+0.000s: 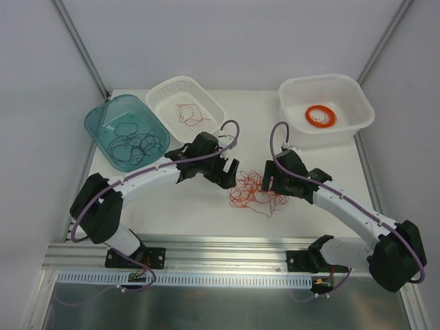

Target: Untangle the cables

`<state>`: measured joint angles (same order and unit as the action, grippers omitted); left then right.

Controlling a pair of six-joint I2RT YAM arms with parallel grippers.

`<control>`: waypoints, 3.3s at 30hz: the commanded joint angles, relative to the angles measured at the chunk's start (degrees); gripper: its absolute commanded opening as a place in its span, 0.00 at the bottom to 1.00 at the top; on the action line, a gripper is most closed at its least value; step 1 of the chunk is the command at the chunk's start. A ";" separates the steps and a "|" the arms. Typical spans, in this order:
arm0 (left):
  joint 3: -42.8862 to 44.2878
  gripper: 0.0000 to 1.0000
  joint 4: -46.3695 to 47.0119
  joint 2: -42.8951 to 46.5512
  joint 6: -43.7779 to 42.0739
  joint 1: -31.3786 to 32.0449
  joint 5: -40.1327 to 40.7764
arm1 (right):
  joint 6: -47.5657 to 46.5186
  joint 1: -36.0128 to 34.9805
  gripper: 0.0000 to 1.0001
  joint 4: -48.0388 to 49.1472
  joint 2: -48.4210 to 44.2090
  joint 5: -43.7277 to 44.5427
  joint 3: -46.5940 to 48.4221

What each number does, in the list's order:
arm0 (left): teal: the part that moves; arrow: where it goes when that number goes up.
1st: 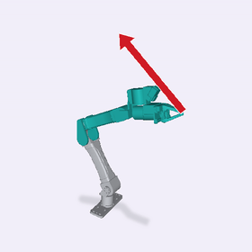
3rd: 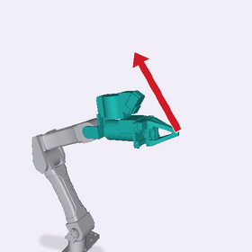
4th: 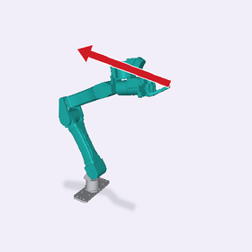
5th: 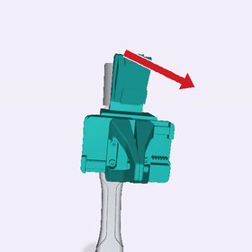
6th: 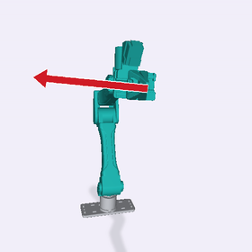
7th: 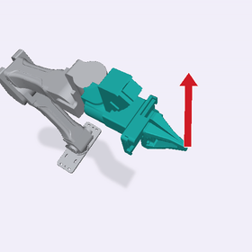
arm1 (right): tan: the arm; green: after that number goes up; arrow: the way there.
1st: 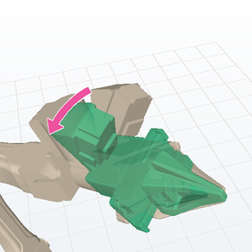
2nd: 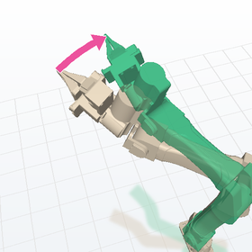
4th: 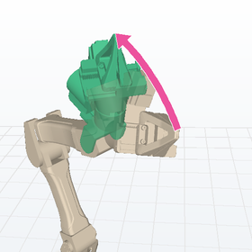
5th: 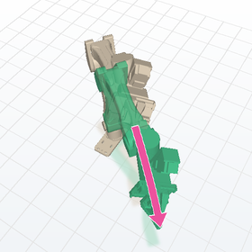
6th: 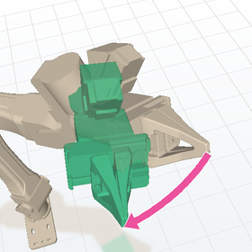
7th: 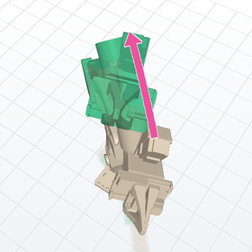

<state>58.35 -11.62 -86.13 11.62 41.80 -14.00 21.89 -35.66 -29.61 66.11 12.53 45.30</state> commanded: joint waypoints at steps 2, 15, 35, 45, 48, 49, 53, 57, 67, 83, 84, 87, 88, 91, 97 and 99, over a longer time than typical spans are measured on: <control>5.72 0.85 3.53 -6.32 -8.09 1.26 2.57 | 2.72 0.85 0.82 2.71 -1.07 -2.42 -0.56; 12.14 0.28 4.76 -16.44 -15.49 1.35 1.00 | 9.13 1.12 0.82 8.94 8.15 -3.21 -0.30; 10.45 0.00 -6.30 20.81 -11.71 -9.79 5.74 | 10.02 4.28 0.38 7.72 14.94 4.51 -4.77; 33.21 0.00 -24.06 25.57 -15.22 -23.07 23.29 | 5.80 16.23 0.33 2.10 1.32 5.22 -10.75; 40.69 0.00 -26.87 24.00 -17.06 -24.92 30.24 | 4.57 19.30 0.34 0.61 -1.76 4.52 -11.81; 42.53 0.00 -27.23 23.55 -17.76 -25.27 32.00 | 4.30 20.53 0.35 0.25 -2.29 4.43 -12.25; 52.28 0.00 -28.46 21.36 -19.88 -25.54 35.89 | 3.42 22.39 0.36 -0.54 -4.58 3.29 -13.21; 56.08 0.00 -28.37 20.21 -16.20 -25.45 23.80 | 2.72 22.39 0.39 -1.15 -6.07 1.00 -12.96; 65.49 0.00 -28.11 15.47 -9.34 -25.54 9.88 | -2.64 22.30 0.85 -4.85 -9.85 -4.62 -8.56; 66.72 0.00 -18.01 3.95 -2.92 -25.54 -0.85 | -8.79 21.77 0.97 -11.88 -19.26 -10.33 -0.91; 66.98 0.00 -17.57 3.08 -2.57 -25.45 -1.55 | -8.88 21.77 0.97 -12.05 -19.43 -10.51 -0.74; 68.12 0.00 -16.07 1.50 -2.21 -25.45 -2.35 | -8.79 21.77 0.97 -11.88 -19.35 -11.92 -0.65; 68.48 0.00 -15.72 1.23 -2.39 -25.54 -2.00 | -8.88 21.86 0.97 -11.88 -19.17 -12.01 -0.56; 70.67 0.00 -14.49 -0.62 -3.44 -25.45 0.19 | -9.06 21.77 0.97 -11.79 -18.47 -13.92 0.05; 76.29 0.00 -11.59 -6.68 -8.36 -25.54 7.57 | -10.55 21.77 0.97 -12.05 -16.54 -13.94 1.55; 77.26 0.00 -9.49 -9.13 -10.29 -25.54 10.38 | -10.90 21.69 0.97 -12.14 -15.84 -14.12 1.90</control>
<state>133.01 -26.65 -92.40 5.04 16.43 -8.80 12.71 -13.65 -40.99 49.41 -0.56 44.60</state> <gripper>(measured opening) 0.009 0.969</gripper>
